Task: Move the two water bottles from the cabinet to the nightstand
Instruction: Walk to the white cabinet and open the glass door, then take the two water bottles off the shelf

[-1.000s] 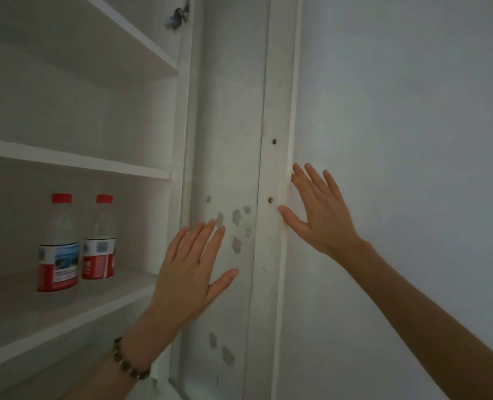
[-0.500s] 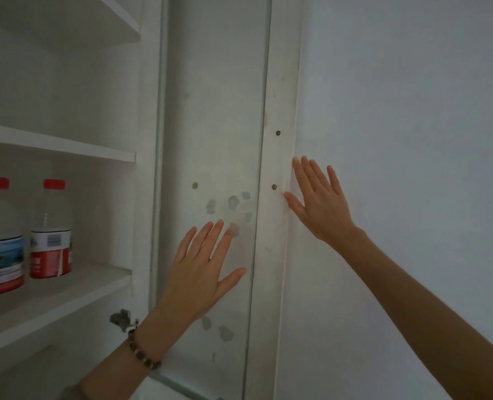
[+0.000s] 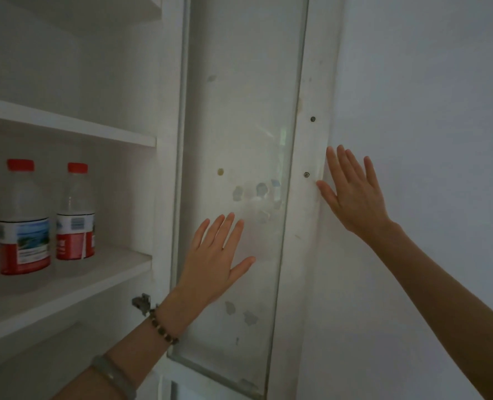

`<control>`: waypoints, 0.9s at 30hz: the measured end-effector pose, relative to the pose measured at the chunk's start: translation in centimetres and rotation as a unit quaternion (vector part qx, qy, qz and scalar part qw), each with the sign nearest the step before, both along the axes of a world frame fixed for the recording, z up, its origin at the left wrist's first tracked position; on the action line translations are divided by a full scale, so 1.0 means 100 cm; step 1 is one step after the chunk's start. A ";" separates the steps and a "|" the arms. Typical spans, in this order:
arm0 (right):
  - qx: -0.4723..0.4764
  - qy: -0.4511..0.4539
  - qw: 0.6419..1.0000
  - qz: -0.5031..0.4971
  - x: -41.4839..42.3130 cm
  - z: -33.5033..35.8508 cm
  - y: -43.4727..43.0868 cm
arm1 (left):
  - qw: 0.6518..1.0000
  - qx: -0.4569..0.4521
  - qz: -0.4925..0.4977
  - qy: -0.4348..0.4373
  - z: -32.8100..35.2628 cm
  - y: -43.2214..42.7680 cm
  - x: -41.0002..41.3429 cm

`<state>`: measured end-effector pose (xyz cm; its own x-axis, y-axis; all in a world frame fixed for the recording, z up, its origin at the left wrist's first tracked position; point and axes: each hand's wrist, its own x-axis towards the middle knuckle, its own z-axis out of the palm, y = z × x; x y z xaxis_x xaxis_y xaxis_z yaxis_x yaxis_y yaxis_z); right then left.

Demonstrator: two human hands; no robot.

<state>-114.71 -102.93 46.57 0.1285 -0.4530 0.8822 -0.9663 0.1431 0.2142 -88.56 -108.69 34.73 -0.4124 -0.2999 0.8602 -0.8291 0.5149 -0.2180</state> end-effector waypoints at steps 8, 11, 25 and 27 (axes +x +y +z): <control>-0.031 0.037 0.995 0.088 0.056 -0.022 0.009 | 0.999 -0.014 0.040 0.023 -0.001 -0.001 0.012; 0.020 0.036 0.984 0.174 0.098 -0.044 0.000 | 0.995 -0.027 0.086 0.044 -0.004 0.001 0.032; 0.145 -0.078 0.886 0.433 0.290 -0.108 -0.067 | 0.939 0.012 0.339 0.054 -0.019 0.038 0.198; 0.156 -0.097 0.869 0.459 0.313 -0.110 -0.075 | 0.933 0.003 0.355 0.054 -0.020 0.037 0.217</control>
<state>-83.43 -110.45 35.54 0.4250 -0.4588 0.7803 -0.6644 -0.7435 -0.0753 -66.89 -105.03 32.74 -0.0186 -0.4698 0.8826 -0.9786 -0.1725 -0.1125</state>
